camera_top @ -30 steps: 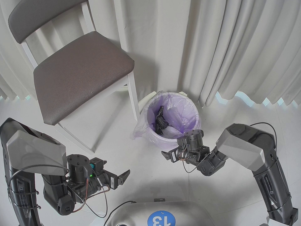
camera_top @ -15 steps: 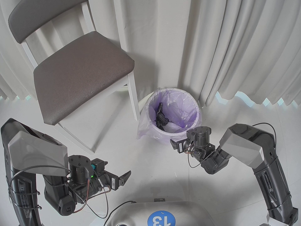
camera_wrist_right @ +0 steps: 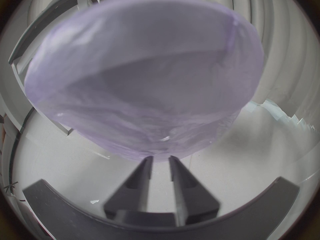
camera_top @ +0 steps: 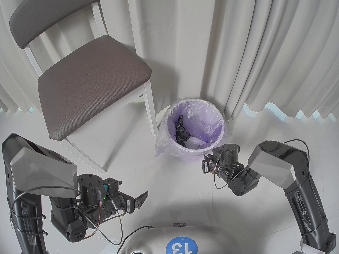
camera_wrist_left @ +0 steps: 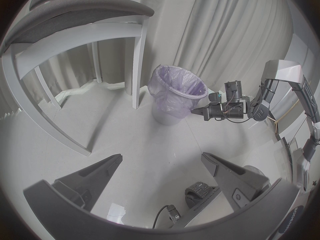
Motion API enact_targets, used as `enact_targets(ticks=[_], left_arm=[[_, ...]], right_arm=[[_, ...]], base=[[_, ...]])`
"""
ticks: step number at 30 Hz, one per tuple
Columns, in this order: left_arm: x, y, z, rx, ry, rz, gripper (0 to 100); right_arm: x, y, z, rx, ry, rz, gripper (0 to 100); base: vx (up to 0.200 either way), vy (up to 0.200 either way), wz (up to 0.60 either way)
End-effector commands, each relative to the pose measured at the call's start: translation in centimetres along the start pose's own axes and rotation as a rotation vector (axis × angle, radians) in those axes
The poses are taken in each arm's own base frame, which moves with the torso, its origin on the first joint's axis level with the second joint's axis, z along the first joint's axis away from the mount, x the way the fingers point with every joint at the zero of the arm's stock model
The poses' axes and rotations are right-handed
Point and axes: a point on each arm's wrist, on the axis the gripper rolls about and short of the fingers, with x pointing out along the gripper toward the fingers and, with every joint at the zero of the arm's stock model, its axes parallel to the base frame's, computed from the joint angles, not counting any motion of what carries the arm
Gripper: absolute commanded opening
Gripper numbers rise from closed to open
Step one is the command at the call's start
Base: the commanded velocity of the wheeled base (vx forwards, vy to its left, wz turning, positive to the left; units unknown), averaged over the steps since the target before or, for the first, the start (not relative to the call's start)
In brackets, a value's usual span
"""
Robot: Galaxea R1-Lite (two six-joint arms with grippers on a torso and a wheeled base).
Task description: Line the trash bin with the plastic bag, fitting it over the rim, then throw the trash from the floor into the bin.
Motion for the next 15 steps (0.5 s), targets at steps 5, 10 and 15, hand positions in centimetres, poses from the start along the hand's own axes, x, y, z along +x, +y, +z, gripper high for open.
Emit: enact_targets(ticks=[5,10,15], left_arm=[[0.1,0.1,0.1,-0.005,-0.014,0.001,100],[0.2,0.1,-0.1,-0.007,-0.008,0.0,100],[0.4,0.1,-0.2,-0.008,-0.005,0.001,100]], right_arm=[[0.0,-4.8,-0.6,0.022,0.03,-0.038,0],[-2.6,-7.7,-0.4,-0.03,0.078,0.009,100],[-5.2,-10.3,0.7,-0.077,0.042,0.174,100]], base=[[0.0,0.0,0.0],[0.0,0.0,0.0],[0.0,0.0,0.0]])
